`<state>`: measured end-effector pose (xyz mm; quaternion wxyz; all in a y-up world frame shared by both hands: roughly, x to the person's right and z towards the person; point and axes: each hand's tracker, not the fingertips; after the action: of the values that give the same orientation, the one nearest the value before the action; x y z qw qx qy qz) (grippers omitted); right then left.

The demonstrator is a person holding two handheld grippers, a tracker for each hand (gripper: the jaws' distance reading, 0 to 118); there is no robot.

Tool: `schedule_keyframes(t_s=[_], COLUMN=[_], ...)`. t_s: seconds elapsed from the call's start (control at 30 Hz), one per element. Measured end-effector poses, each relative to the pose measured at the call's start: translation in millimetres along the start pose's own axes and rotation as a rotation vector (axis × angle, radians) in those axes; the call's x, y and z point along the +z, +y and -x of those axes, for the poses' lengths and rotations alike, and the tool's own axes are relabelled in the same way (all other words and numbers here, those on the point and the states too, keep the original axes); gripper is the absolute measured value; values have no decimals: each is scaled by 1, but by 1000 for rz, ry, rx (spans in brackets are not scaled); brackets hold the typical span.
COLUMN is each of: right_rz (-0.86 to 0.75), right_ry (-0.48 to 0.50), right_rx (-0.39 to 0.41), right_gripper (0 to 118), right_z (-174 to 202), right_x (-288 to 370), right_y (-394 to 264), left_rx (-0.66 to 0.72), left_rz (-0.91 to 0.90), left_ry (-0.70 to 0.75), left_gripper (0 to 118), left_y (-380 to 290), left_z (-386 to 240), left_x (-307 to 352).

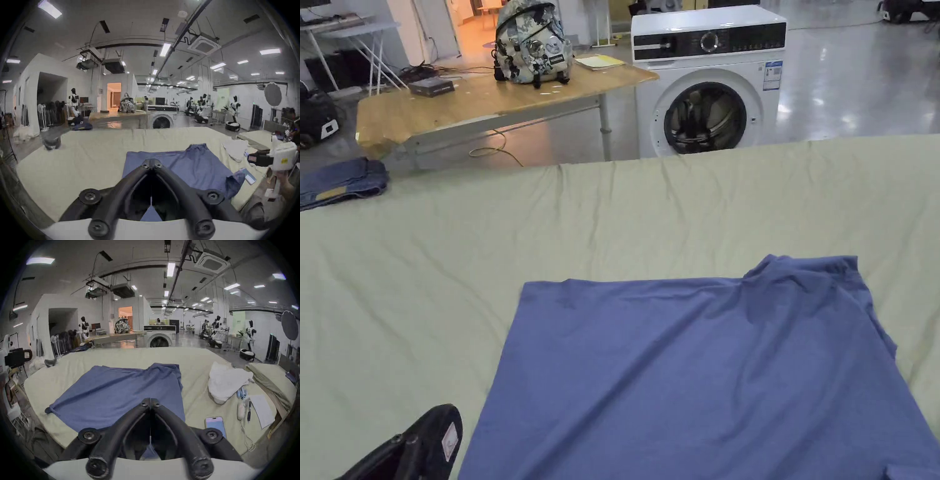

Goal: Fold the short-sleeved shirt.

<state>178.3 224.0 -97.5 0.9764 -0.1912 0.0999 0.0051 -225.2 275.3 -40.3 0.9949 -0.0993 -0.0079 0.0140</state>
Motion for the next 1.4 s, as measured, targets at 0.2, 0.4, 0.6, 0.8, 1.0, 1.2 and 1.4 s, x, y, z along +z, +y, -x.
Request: schedule_keyframes(t_s=[0.2,0.4,0.6,0.8,1.0,1.2,1.4], right_rz=[21,64,106,123,144,183,273], right_ry=[41,65,59,23,-42,-99,-60], right_rx=[-15,-17,-27,-35,-81,-249,-323], right_gripper=[0,0,0,0,2,80,80], right_z=[2,-10,-19,-25,-37,-54,-57], right_x=[1,3,5,7,15,24,-4], right_y=[-3,-20,-26,-29,-35,-56,-90], left_rx=[61,106,223,157,4,-95,-81], left_rz=[148,344,518,615,647,682,688], left_ry=[-14,35,36,66,67,76,74], left_gripper=[0,36,55,47,5,5,5], left_y=[-8,-83,-151,-165,-155,-157,-154], left_z=[25,73,101,89,65,49,48], left_x=[-12,-33,-58,-70,-77,-79,-77])
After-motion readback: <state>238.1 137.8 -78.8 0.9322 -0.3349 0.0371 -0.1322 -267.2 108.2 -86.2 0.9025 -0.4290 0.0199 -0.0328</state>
